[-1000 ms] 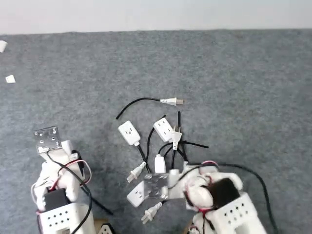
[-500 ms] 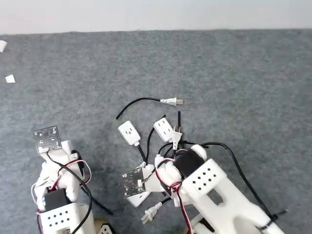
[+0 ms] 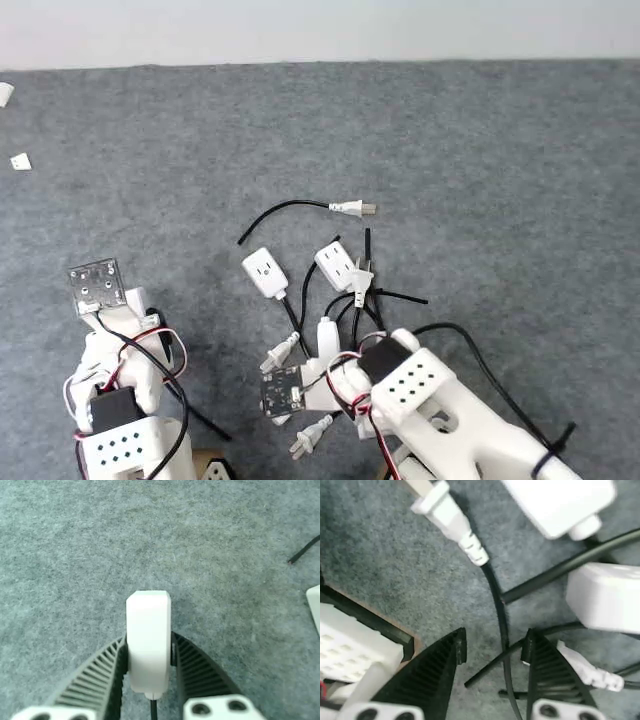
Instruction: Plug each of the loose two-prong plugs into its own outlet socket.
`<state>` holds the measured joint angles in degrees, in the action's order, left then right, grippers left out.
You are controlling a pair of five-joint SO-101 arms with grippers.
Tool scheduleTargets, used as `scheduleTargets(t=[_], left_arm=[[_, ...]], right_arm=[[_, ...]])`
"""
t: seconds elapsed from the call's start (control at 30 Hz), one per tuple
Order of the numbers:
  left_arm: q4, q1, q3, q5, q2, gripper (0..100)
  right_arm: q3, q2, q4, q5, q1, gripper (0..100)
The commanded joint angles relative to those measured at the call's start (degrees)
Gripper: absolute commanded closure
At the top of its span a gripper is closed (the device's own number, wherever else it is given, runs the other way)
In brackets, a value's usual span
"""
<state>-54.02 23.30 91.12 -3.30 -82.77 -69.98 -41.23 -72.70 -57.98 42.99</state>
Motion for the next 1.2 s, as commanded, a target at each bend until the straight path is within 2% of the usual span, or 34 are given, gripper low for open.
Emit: scheduleTargets(t=[0.0,0.27,0.67,0.93,1.17], left_arm=[[1.58,-0.18,-0.84,0.35,-0.53,98],[1.58,-0.18,-0.75,0.44,-0.53,98],[1.58,-0.18,-0.75,0.44,-0.53,98],[1.58,-0.18,-0.75,0.44,-0.53,98],[1.49,-0.18,-0.75,0.53,-0.53,98]], right_arm=[[-3.25,-1.19,4.79,0.62,-0.84,81.1],[-3.6,-1.27,11.91,-0.09,-8.66,81.4],[-4.75,-1.19,11.38,-0.53,-9.01,81.2],[-4.75,-1.19,11.3,-4.4,-11.38,81.6],[-5.54,-1.19,8.92,-6.24,-10.33,81.4]])
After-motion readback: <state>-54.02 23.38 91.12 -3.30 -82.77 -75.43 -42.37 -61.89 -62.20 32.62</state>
